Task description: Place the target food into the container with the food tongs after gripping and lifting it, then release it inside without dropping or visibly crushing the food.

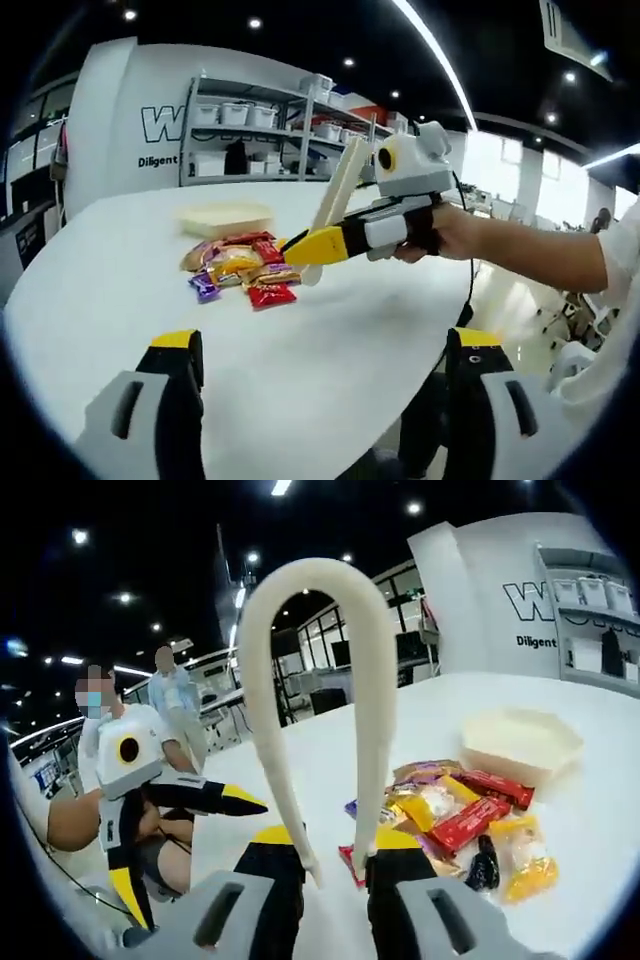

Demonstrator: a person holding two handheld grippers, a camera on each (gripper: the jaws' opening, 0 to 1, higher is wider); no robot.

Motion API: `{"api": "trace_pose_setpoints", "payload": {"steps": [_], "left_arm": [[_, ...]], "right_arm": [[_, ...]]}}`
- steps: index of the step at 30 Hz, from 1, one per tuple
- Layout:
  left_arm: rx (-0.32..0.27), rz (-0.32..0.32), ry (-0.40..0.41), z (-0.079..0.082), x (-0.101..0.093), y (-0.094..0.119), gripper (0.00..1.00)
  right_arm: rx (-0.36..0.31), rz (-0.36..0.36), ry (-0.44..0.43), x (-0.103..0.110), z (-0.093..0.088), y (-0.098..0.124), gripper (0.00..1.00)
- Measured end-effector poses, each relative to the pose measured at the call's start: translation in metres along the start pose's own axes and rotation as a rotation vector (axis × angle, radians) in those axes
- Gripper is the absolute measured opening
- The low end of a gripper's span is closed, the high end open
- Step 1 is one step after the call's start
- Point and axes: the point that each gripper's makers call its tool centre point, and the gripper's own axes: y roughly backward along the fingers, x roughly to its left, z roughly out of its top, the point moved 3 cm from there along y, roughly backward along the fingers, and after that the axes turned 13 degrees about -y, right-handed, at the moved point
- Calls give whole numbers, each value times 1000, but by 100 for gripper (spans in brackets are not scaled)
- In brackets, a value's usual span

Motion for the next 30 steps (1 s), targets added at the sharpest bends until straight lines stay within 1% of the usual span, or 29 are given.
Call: {"api": "trace_pose_setpoints", "payload": {"steps": [5, 8, 13, 17, 23, 25, 26, 29, 30], "left_arm": [[15, 14, -15, -3, 3, 5, 99], [9, 12, -8, -2, 3, 7, 98], [1, 11, -10, 2, 1, 9, 98], [-5, 12, -18, 5, 1, 11, 98], [-12, 10, -8, 5, 3, 13, 97], [-13, 7, -2, 5, 3, 13, 97], [-11, 8, -2, 4, 3, 13, 96], [-7, 10, -11, 4, 4, 14, 96], [-9, 10, -12, 5, 4, 14, 96]], "right_arm": [[15, -5, 11, -4, -1, -10, 17], [26, -13, 31, -8, -3, -16, 17], [43, -15, 34, -11, -6, -21, 17], [46, -8, 38, -11, -5, -24, 17], [54, -18, 64, -14, -6, -30, 18], [54, -10, 54, -14, -5, -30, 18], [54, -20, 68, -16, -4, -31, 18], [52, -19, 83, -15, -2, -32, 18], [46, -20, 101, -15, 0, -32, 18]]}}
